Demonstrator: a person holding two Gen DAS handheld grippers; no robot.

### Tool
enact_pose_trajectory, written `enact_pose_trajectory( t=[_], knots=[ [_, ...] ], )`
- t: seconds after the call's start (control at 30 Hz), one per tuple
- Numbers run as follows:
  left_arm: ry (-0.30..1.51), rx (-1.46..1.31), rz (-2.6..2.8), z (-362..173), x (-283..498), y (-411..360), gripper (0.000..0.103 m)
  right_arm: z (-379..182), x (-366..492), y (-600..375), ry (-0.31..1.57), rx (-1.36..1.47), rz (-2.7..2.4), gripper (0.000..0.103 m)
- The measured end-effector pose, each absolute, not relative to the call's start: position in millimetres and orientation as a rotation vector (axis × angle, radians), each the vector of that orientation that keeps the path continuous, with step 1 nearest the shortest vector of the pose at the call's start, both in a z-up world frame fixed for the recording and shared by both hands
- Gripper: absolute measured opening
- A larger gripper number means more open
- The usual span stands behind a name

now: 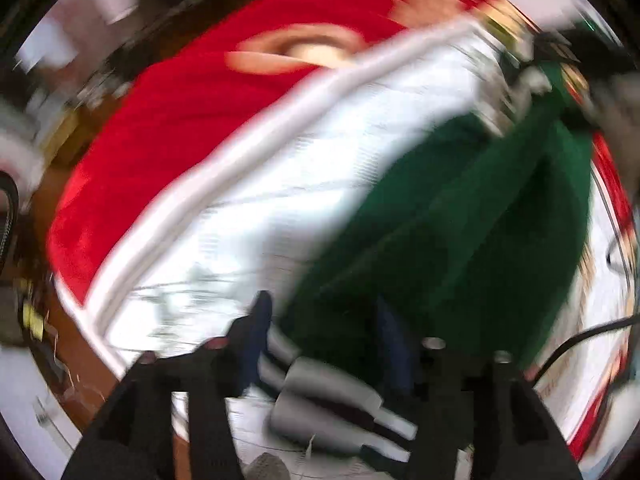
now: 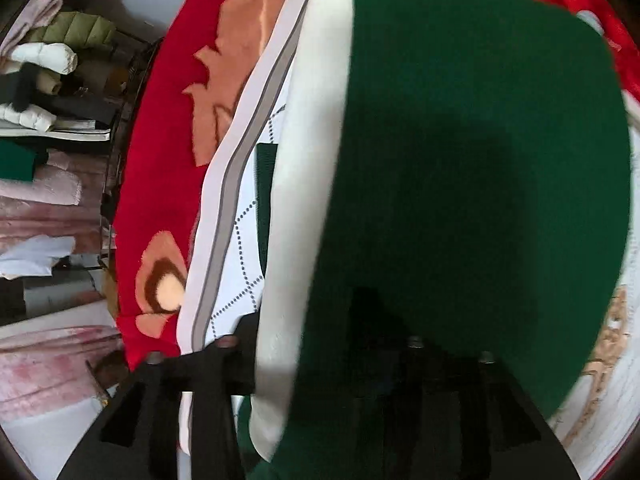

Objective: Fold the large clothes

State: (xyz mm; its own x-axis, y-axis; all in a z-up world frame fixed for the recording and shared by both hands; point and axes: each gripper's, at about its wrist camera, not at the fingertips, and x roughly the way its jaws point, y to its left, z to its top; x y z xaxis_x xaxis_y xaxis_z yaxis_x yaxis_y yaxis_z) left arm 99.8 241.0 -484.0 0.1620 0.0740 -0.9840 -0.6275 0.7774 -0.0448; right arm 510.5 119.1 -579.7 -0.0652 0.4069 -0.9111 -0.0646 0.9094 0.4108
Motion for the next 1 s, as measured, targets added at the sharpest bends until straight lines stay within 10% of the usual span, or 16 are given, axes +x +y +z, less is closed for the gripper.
enact_pose_trajectory(
  t=[0.37, 0.5, 0.73, 0.8, 1.0],
  knots=[
    [1.379, -0.397, 0.588, -500, 108, 225, 0.081, -551, 482, -62, 1.444, 0.496, 0.378, 0.075],
    [1.444, -0.428, 0.665, -555, 118, 248, 0.103, -588, 492, -139, 1.450, 0.591, 0.237, 0.075],
    [1.451, -0.447, 0.630, -546, 124, 262, 0.103, -681, 537, -140, 1.448, 0.799, 0.370, 0.078],
    [1.443, -0.409, 0.640, -537, 124, 260, 0.103, -680, 543, -127, 1.380, 0.782, 0.383, 0.043],
    [1.430, -0.394, 0.695, -522, 120, 260, 0.103, -647, 517, -131, 1.292, 0.844, 0.286, 0.018]
  ],
)
